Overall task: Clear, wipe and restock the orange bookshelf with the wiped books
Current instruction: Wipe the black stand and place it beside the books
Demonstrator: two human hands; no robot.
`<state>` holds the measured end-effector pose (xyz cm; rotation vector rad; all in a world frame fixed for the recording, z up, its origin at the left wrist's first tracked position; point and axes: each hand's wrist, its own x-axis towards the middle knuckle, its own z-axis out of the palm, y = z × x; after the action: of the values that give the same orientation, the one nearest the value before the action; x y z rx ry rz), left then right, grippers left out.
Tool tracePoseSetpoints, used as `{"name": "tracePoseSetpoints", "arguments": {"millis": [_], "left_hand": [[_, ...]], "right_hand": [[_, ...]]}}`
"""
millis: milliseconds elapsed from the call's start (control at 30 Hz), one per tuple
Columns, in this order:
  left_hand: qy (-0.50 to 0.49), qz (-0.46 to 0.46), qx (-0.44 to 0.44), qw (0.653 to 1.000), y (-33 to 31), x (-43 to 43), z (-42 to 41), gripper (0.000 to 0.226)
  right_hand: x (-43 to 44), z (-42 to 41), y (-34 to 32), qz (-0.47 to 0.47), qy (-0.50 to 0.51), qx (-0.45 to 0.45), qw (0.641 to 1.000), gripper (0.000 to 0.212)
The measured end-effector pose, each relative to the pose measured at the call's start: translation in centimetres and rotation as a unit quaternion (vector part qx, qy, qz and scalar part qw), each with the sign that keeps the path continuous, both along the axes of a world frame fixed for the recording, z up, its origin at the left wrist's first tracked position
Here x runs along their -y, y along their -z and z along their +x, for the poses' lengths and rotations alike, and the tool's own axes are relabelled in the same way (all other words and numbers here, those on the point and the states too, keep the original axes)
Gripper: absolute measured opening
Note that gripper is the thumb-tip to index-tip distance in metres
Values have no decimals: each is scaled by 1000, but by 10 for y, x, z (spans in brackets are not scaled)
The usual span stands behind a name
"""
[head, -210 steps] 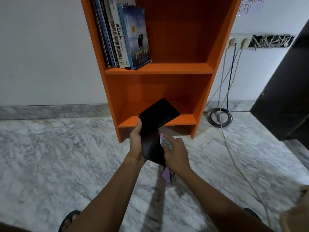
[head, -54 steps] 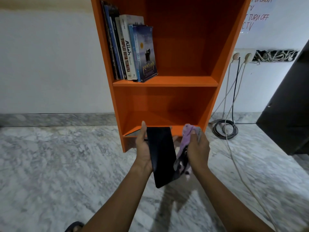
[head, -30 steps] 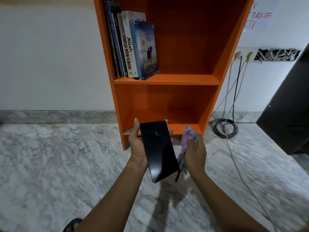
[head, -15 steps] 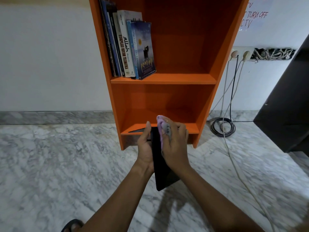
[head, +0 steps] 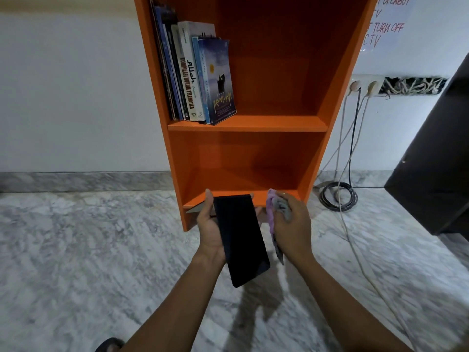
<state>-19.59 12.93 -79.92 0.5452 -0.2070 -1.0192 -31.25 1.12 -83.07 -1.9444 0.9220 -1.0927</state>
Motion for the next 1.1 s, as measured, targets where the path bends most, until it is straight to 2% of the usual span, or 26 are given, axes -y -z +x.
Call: {"name": "tracePoseSetpoints", "arguments": {"millis": [100, 167, 233, 267, 433, 633, 733, 800, 867, 900, 1000, 1100], "left_hand": [[-41, -12, -14, 999, 1, 3, 12, 74], [-34, -14, -28, 999, -3, 5, 16, 66], [-49, -3, -33, 998, -6, 7, 19, 61], [-62, -1, -39, 997, -7, 8, 20, 62], [-114, 24, -44, 992, -3, 10, 26, 64], [-22, -5, -31, 999, -15, 1, 23, 81], [28, 5, 5, 1000, -25, -4, 20, 83], [26, 14, 15, 999, -26, -7, 18, 72], [17, 24, 37, 999, -25, -9, 12, 55], [22, 23, 56, 998, -24, -10, 9, 56], [48, 25, 54, 997, -22, -6, -4, 59], [53, 22, 46, 997, -17, -3, -13, 51]], "right_hand": [[-39, 1, -10, -64, -92, 24, 993, 39], [-64, 2, -12, -106, -160, -18, 981, 51], [-85, 3, -6, -147, -212, -73, 964, 53], [-94, 2, 0, -146, -219, -72, 962, 52], [-87, -11, 35, -115, -187, -38, 975, 50], [-30, -29, 61, -20, -124, -113, 986, 38], [-12, -27, 43, 13, -16, -61, 998, 25], [-14, -21, 15, -4, 5, -14, 1000, 26], [-24, -13, -18, -51, -21, 48, 997, 29], [-30, -7, -32, -86, -40, 67, 993, 31], [-59, 13, -51, -169, -123, 32, 977, 41], [-78, 24, -48, -154, -105, -4, 982, 40]]}}
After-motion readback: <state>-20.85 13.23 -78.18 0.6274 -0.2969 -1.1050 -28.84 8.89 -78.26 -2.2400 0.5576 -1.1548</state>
